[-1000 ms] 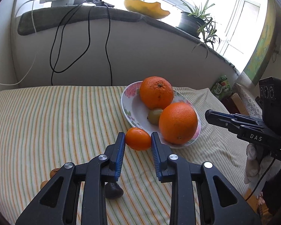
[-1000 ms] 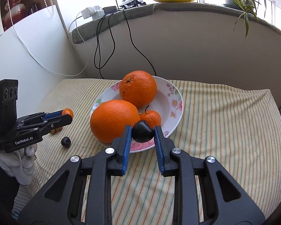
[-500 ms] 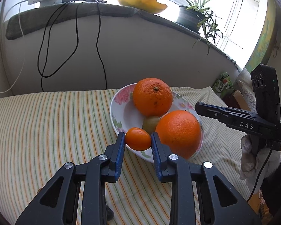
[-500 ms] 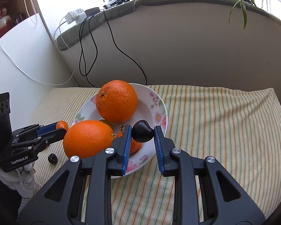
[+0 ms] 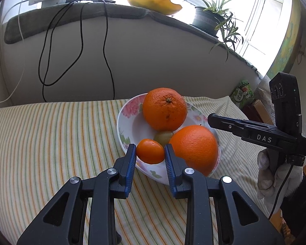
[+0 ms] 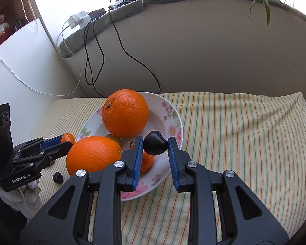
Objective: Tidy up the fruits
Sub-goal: 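Open the left tool to drop the tangerine while the right tool releases the plum into the plate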
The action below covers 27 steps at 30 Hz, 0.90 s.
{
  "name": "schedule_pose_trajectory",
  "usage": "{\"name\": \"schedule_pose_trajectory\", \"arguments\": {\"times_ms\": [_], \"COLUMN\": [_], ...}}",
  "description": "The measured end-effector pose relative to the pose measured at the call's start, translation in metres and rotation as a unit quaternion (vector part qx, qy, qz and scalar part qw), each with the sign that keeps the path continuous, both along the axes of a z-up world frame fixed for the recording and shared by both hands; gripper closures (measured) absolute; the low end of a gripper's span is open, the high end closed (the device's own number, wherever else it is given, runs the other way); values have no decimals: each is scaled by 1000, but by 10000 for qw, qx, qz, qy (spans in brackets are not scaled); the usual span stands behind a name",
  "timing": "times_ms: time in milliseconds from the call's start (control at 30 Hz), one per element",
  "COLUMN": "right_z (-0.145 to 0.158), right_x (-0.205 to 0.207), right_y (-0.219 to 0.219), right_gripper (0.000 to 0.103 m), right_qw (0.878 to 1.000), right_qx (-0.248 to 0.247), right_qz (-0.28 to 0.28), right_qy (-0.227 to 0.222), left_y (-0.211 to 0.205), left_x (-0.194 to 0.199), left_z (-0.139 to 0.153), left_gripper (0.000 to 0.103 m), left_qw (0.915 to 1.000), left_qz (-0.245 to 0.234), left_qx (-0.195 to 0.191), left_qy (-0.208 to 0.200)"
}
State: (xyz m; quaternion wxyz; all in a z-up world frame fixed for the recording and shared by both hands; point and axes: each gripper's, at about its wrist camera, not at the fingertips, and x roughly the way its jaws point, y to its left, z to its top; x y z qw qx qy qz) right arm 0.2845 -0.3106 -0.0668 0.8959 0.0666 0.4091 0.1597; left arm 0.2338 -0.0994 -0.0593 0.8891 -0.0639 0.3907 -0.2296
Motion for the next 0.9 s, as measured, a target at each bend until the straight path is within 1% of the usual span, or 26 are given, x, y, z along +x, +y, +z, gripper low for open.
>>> {"name": "schedule_pose_trajectory", "arguments": {"times_ms": [200,233,267,300,333,367,500,533,567,600,633,667,700,767,833,900], "right_z": [0,0,1,1,2,3,7,8,8,9,10,11,13,14,15,17], "right_x": [1,0,0,0,-1,-1,-3,-3,-4,-5,-6,-8,-9,-11,-14,-17], "right_y": [0,0,0,0,-1,-1,-3,-4,-4,-4,-5,-5,-5,-4,-3,-2], "right_gripper": [77,75,65,56,43,41,41,40,35,32,27,23,21,16,13,13], "right_qw": [10000,10000,10000,10000,10000,10000,9999,9999,9999,9998,9998,9997,9996,9995,9994,9992], "right_qx": [-3,-10,-11,-6,15,38,66,79,77,59,35,16,4,-16,-71,-142], "right_qz": [6,-2,-5,-11,-13,-4,-65,-83,-101,-121,-141,-159,-174,-205,-239,-271], "right_qy": [13,10,1,-19,-55,-89,-121,-113,-118,-139,-164,-193,-221,-236,-237,-264], "left_y": [0,-1,0,0,0,1,2,2,2,1,1,1,1,2,4,5], "left_x": [1,1,1,1,1,1,1,0,-1,-2,-3,-4,-5,-8,-11,-14], "left_z": [0,0,0,0,1,1,2,3,3,3,4,4,5,6,7,8], "left_gripper": [76,73,66,64,63,63,63,63,62,59,55,53,52,43,41,38], "left_qw": [10000,10000,10000,10000,10000,10000,10000,10000,10000,10000,9999,9999,9998,9996,9994,9988], "left_qz": [13,8,7,17,19,27,64,67,60,56,68,78,87,150,195,268], "left_qx": [26,32,33,23,5,3,-14,-9,-2,21,57,92,131,194,247,368], "left_qy": [12,10,4,-4,-14,-14,-19,-28,-31,-34,-52,-69,-81,-105,-130,-159]}}
